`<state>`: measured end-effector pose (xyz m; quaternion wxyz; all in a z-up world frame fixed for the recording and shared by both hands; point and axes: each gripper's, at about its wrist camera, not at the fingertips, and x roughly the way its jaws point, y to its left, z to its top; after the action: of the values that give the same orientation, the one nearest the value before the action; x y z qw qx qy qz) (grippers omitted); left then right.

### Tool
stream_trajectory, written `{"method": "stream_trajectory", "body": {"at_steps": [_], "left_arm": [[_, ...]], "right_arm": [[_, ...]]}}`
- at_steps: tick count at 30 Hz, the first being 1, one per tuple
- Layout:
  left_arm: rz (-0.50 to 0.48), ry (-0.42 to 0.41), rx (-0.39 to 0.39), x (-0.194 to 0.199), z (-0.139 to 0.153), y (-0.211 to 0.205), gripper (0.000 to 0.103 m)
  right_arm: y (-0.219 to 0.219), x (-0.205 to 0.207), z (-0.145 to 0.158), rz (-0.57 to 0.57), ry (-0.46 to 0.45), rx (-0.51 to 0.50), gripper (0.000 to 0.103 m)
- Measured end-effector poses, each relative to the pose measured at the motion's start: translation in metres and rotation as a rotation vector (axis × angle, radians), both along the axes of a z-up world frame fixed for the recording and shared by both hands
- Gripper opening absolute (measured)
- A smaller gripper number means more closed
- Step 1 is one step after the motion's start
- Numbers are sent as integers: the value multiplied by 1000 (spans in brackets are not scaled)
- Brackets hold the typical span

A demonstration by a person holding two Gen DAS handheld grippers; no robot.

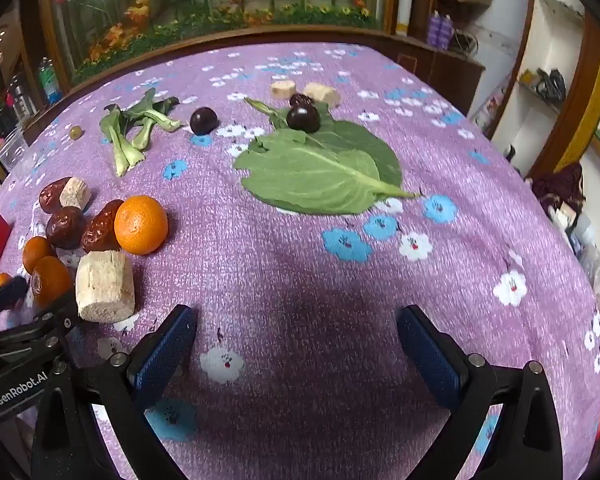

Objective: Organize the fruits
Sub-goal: 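Move the left tool toward a mandarin orange near the red tray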

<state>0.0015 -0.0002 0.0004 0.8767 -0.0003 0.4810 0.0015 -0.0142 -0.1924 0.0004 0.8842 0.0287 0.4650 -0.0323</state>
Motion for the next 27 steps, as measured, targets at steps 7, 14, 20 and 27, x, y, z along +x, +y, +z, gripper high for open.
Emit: {"method": "stream_trajectory", "body": {"at_steps": [7,14,20,27], "left_arm": [[-30,27,-168,-15,13,20,97],[8,-167,-117,-70,75,46,96],[102,-363,3,-115,112,101,96],[159,-401,60,-151,127,148,98]], "right_arm": [[0,-8,0,19,4,-7,102],[6,-35,26,47,-83,13,102],[27,-68,55,105,-192,46,102],[64,-102,65,221,-267,115,103]]}}
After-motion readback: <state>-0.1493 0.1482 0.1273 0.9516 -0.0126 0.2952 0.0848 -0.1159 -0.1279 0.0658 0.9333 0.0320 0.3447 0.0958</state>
